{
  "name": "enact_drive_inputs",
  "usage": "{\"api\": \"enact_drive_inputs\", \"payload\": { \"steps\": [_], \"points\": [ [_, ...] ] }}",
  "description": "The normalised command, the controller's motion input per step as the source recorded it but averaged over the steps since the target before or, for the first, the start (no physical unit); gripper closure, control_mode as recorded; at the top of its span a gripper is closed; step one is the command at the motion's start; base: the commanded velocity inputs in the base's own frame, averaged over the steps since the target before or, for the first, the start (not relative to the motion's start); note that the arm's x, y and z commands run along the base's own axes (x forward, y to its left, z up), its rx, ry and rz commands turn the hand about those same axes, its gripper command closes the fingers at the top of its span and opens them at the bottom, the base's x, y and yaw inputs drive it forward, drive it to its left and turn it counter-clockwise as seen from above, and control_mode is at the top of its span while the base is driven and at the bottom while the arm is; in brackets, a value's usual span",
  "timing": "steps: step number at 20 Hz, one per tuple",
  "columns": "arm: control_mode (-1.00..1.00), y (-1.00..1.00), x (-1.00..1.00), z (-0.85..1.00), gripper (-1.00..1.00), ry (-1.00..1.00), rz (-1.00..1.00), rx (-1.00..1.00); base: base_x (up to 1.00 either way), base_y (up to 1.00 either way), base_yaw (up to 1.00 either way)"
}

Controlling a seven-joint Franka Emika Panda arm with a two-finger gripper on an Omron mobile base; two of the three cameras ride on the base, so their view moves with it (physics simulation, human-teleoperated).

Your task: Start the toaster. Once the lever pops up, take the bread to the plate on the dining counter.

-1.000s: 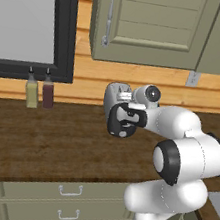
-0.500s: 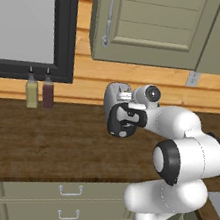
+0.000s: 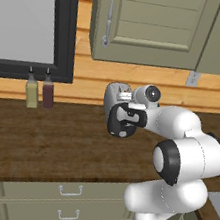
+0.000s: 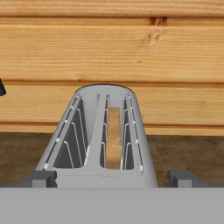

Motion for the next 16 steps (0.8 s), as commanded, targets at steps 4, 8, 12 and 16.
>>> {"api": "enact_drive_inputs", "payload": {
  "steps": [4,8,12,16],
  "points": [
    [-1.0,0.0,0.0,0.0,-1.0,0.0,0.0,0.0,0.0,0.0,0.0],
    [-1.0,0.0,0.0,0.0,-1.0,0.0,0.0,0.0,0.0,0.0,0.0],
    [-1.0,0.0,0.0,0.0,-1.0,0.0,0.0,0.0,0.0,0.0,0.0],
    [-1.0,0.0,0.0,0.0,-1.0,0.0,0.0,0.0,0.0,0.0,0.0]
  ]
}}
